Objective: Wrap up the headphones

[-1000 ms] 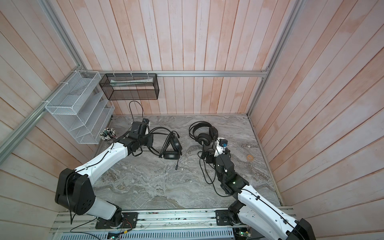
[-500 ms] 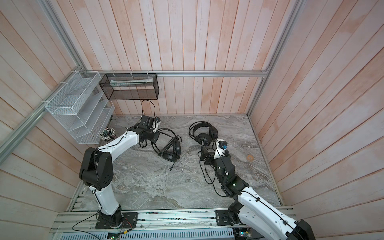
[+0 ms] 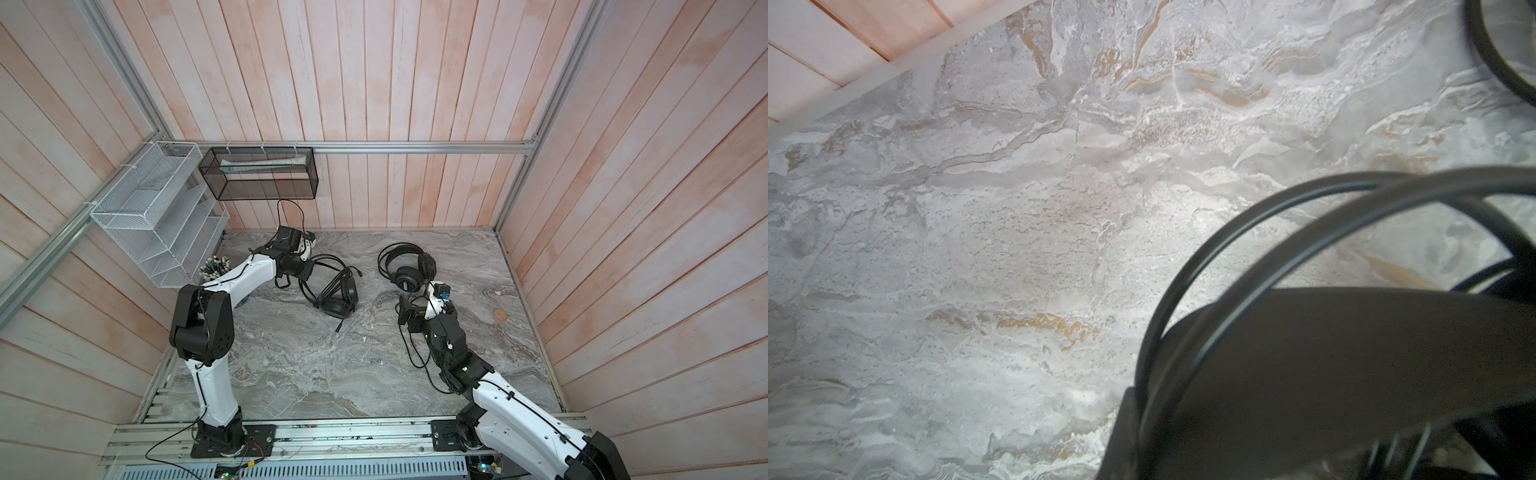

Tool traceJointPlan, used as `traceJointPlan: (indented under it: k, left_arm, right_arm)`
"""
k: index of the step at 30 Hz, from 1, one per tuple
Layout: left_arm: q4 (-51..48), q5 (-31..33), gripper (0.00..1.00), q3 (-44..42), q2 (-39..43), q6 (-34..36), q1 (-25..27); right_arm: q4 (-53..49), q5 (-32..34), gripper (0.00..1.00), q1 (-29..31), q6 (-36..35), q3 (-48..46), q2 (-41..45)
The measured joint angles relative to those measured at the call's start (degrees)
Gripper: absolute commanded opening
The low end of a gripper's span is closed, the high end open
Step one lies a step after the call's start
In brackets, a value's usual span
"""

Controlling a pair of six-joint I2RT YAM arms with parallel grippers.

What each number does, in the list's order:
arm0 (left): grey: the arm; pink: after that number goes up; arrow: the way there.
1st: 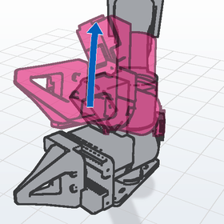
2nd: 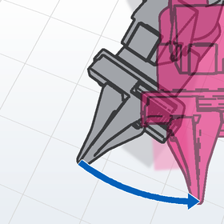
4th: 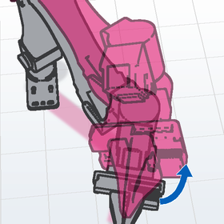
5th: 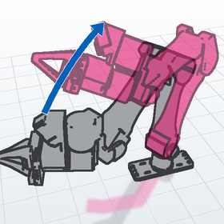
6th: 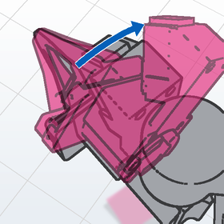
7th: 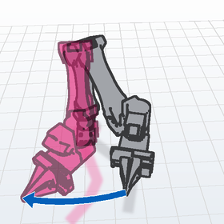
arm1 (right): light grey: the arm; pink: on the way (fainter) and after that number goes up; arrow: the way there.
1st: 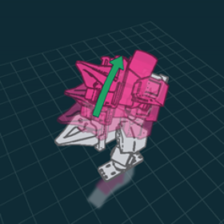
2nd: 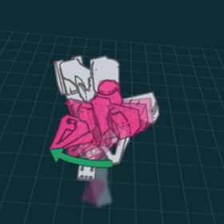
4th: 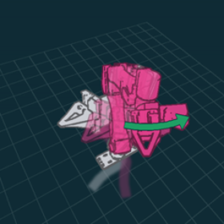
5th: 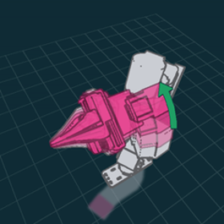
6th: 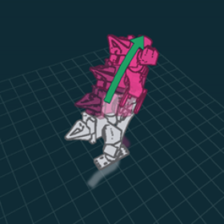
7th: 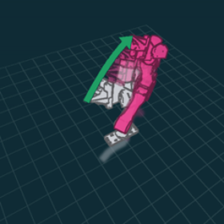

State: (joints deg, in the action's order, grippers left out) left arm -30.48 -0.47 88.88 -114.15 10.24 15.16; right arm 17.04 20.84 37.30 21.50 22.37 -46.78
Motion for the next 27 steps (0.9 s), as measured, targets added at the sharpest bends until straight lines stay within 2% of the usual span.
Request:
traceJointPlan:
  k: [5,12,14,21,22,23,27]
  left_arm:
    - [-1.4,-1.2,0.22,2.6,-2.4,-1.3,0.0]
    - [-3.3,-2.3,0.31,5.9,-3.8,-3.1,0.1]
    - [-3.6,-2.3,0.37,6.6,-3.8,-3.6,0.1]
    - [-3.9,-2.3,0.43,8.6,-3.8,-5.2,0.2]
    - [-3.9,-2.3,0.45,8.9,-3.8,-5.4,0.2]
    - [-3.9,-2.3,0.51,9.2,-3.8,-5.6,0.2]
    - [-3.8,-2.4,0.55,9.8,-3.7,-6.6,0.2]
  right_arm:
    - [0.3,-0.3,0.99,0.0,0.2,0.0,-1.2]
    - [1.2,-1.3,0.99,0.0,0.9,0.0,-3.3]
    - [1.4,-1.5,0.99,0.0,1.0,0.0,-4.1]
    - [2.3,-2.7,0.99,0.2,1.5,0.0,-6.7]
    - [2.4,-2.8,0.99,0.3,1.5,0.0,-7.0]
    - [2.4,-2.8,1.00,0.5,1.5,0.0,-7.2]
    - [2.7,-2.9,0.99,1.2,2.0,0.0,-7.9]
